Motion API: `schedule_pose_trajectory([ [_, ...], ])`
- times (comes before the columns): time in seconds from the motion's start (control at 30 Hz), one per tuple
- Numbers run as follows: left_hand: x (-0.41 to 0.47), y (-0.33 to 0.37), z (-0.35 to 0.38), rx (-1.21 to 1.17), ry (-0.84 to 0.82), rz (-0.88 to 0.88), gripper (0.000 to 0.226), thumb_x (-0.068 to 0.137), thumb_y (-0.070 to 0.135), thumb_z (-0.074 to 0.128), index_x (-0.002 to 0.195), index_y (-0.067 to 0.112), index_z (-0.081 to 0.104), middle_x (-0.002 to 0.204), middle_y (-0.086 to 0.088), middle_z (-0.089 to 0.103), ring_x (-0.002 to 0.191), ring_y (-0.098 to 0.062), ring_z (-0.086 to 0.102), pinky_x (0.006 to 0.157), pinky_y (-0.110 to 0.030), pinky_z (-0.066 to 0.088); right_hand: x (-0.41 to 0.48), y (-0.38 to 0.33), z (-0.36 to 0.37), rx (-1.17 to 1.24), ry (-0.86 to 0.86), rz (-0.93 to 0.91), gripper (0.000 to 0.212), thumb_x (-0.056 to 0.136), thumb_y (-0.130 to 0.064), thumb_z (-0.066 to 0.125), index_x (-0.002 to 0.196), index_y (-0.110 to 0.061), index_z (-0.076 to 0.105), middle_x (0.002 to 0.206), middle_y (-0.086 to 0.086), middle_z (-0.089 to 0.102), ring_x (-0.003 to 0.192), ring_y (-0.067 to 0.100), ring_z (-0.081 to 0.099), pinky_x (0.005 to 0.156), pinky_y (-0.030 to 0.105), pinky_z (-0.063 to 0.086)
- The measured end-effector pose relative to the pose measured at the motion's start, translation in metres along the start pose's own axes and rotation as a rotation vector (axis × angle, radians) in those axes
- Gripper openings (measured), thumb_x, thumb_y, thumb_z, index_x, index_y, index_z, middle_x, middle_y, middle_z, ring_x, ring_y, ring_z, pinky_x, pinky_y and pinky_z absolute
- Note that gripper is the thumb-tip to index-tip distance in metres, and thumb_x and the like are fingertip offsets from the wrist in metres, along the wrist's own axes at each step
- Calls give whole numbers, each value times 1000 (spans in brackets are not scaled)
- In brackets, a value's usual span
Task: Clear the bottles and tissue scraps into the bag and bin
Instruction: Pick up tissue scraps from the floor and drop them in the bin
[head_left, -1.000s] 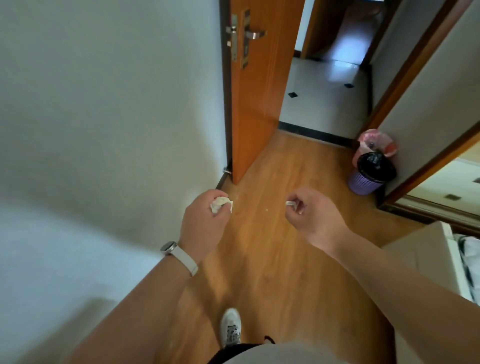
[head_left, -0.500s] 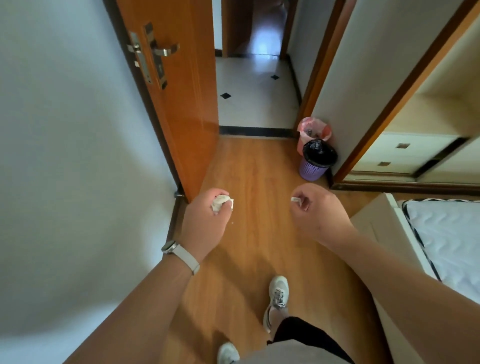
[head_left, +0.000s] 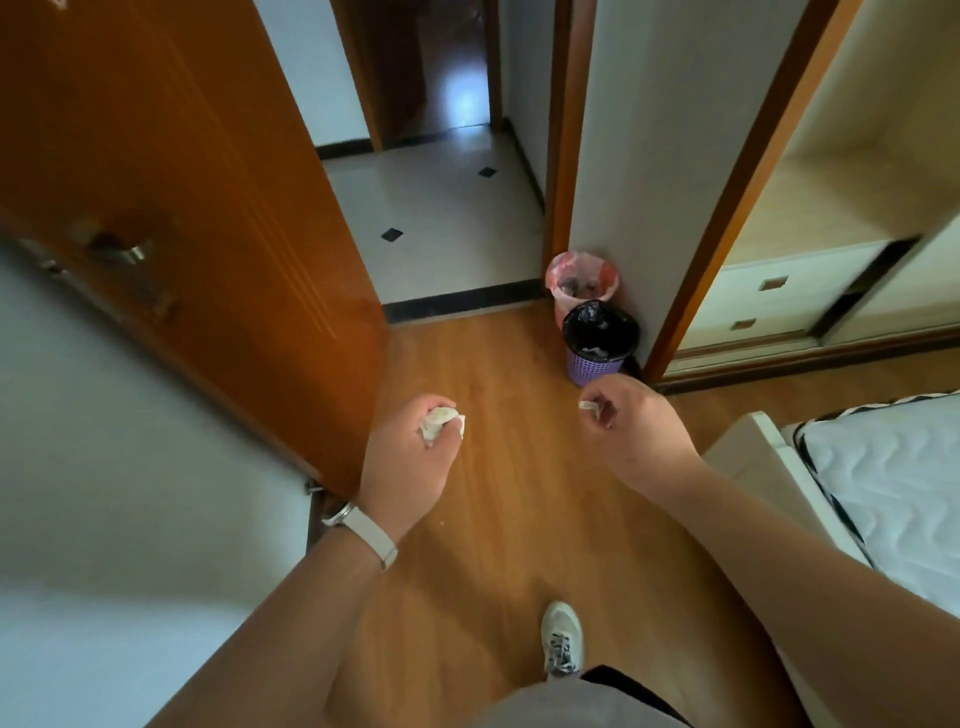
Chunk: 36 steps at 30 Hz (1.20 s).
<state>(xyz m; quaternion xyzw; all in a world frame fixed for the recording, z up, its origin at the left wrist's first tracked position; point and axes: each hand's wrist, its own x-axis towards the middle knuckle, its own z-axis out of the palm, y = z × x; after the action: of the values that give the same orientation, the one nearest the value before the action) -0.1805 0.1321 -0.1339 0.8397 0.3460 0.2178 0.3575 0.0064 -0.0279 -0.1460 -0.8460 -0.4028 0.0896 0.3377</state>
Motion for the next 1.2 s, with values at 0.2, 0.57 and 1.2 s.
schedule_pose_trajectory([
  [0.2,75,40,56,30,-51,27,9,92,28,61,102,29,62,90,17,64,82,-4,62,64,-18,52,69,65,-36,-17,57,4,14,89,-17,65,100,-25,64,89,-10,59,76,6,60,67,13,49],
  [0.57,191,71,123,34,-182,63,13,94,28,59,107,30,60,94,16,64,83,-3,61,66,-20,55,139,131,-62,17,111,174,14,91,-17,63,105,-21,63,95,-6,61,80,11,61,70,17,51],
  [1.2,512,12,265,-70,-371,101,13,90,23,63,103,22,65,90,9,65,81,-9,62,69,-31,56,408,219,-48,-225,14,384,13,89,-17,62,99,-25,63,87,-15,54,74,3,56,66,20,49],
])
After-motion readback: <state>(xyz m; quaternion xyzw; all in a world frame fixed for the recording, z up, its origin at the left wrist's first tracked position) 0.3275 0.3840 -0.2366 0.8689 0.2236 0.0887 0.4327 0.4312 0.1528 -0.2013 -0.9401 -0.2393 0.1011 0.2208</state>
